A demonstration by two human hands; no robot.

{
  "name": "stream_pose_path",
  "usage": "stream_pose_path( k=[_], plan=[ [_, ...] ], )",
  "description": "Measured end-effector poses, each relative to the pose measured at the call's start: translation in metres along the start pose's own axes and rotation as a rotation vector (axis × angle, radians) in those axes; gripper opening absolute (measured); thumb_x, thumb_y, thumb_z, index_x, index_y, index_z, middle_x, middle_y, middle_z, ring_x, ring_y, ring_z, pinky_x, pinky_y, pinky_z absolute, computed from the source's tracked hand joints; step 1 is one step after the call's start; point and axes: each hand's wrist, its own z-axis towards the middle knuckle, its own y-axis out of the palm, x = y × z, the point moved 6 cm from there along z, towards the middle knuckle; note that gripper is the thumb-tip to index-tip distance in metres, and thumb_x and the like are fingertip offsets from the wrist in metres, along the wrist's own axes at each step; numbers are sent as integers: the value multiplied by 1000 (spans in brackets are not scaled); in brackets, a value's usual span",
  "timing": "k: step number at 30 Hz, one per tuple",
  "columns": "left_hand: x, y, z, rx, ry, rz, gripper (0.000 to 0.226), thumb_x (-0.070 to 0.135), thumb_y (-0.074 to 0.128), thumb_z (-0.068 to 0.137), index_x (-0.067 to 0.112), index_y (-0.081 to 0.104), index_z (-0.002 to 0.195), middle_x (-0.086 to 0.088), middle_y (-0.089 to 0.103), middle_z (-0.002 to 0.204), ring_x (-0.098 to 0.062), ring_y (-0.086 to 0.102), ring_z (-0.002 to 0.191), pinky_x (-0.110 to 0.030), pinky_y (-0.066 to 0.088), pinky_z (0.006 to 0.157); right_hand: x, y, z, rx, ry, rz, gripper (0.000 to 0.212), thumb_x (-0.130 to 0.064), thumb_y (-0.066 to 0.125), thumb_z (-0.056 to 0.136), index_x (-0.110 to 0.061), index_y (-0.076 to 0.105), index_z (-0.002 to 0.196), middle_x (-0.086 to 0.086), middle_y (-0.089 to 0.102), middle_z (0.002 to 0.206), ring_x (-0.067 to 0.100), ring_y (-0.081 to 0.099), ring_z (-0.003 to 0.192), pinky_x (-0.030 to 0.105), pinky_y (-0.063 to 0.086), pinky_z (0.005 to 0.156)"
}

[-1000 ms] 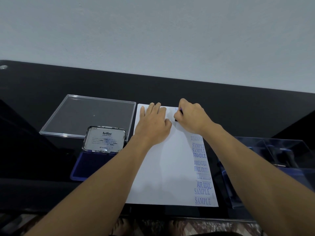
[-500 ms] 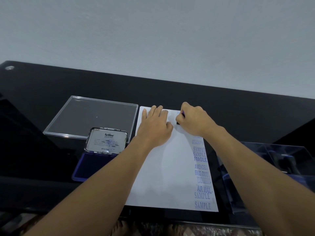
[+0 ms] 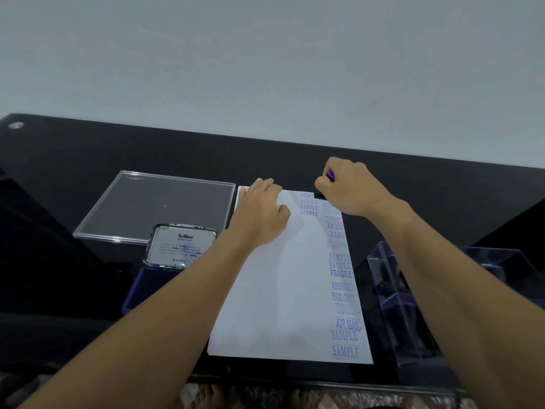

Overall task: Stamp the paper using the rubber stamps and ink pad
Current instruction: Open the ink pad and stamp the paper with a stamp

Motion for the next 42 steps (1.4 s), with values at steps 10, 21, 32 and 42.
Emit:
stream_pose_path(
  k=[10, 21, 32, 42],
  plan=[
    [5, -4, -4, -54, -19, 16, 42, 19, 48, 94, 7, 52, 134, -8, 47, 142, -21, 34, 132, -39, 21, 112, -2, -8, -3, 12, -3, -4, 21, -31, 51, 97, -10, 53, 92, 7, 61, 83, 18, 53, 67, 34, 45, 61],
    [22, -23, -17, -44, -30, 5, 41, 22, 50, 95, 8, 52, 133, -5, 49, 139, -21, 37, 130, -40, 24, 110, -5, -32, -30, 38, 12, 25, 20, -30, 50, 95, -10, 54, 93, 8, 63, 85, 20, 52, 67, 34, 45, 59],
    [114, -28, -80, -134, 49, -49, 45, 31, 46, 101, 17, 45, 143, 2, 39, 153, -19, 31, 140, -38, 22, 116, 39, -73, -137, -22, 82, 52, 13, -36, 55, 97, -23, 55, 94, -1, 63, 92, 17, 60, 80, 28, 45, 62],
    [198, 1, -113, -182, 231, -86, 40, 26, 46, 97, 11, 53, 133, -1, 49, 139, -17, 36, 133, -37, 23, 112, 121, -99, -230, 27, 196, 40, 14, -43, 62, 95, -30, 58, 90, -5, 62, 89, 10, 57, 79, 25, 39, 61]
  ],
)
